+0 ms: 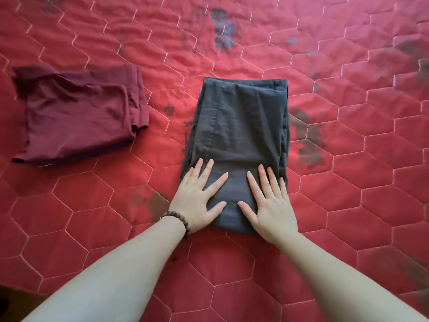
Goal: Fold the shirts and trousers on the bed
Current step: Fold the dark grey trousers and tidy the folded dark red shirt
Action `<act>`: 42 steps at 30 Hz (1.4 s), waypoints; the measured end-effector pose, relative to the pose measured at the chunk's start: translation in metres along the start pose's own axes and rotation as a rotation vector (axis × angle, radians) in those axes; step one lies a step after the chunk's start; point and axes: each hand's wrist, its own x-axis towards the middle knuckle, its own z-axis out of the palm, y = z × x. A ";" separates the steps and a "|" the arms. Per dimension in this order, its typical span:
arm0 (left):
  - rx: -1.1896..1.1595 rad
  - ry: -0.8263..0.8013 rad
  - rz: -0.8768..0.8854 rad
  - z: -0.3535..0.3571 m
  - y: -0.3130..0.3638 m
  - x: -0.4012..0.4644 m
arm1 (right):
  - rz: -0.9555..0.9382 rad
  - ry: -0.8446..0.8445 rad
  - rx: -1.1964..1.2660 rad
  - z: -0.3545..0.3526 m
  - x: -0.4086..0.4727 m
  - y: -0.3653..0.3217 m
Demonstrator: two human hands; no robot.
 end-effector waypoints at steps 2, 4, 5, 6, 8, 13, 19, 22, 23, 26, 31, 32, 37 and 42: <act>-0.020 -0.013 0.009 0.002 -0.004 0.001 | -0.004 -0.020 0.022 0.004 0.002 0.003; -0.056 -0.034 0.007 0.001 -0.006 0.002 | 0.004 -0.046 0.030 0.004 0.003 0.004; -0.081 -0.056 0.000 -0.002 -0.007 0.004 | 0.008 -0.060 0.028 0.002 0.003 0.003; -0.110 -0.084 -0.011 -0.005 -0.007 0.006 | 0.013 -0.078 0.021 -0.001 0.004 0.002; -0.184 -0.119 -0.031 -0.015 -0.006 0.008 | 0.014 -0.147 -0.010 -0.012 0.007 -0.001; -0.344 -0.037 -0.131 -0.058 0.001 -0.004 | -0.013 -0.252 -0.126 -0.061 0.015 -0.021; -0.315 0.115 -0.347 -0.123 -0.045 -0.047 | -0.122 -0.194 0.010 -0.110 0.039 -0.083; -0.262 0.159 -0.465 -0.148 -0.090 -0.069 | -0.169 -0.182 0.073 -0.119 0.064 -0.129; -0.242 0.172 -0.513 -0.153 -0.107 -0.076 | -0.184 -0.187 0.078 -0.120 0.072 -0.145; -0.211 0.199 -0.675 -0.162 -0.159 -0.092 | -0.196 -0.161 0.121 -0.115 0.102 -0.189; -0.211 0.132 -0.837 -0.160 -0.250 -0.100 | -0.126 -0.144 0.207 -0.088 0.165 -0.255; -0.212 0.116 -0.849 -0.159 -0.267 -0.100 | -0.091 -0.141 0.233 -0.084 0.178 -0.266; -0.288 0.110 -0.903 -0.152 -0.348 -0.077 | 0.099 -0.135 0.357 -0.066 0.251 -0.302; -0.537 0.139 -1.021 -0.144 -0.393 -0.039 | 0.301 -0.157 0.433 -0.044 0.294 -0.310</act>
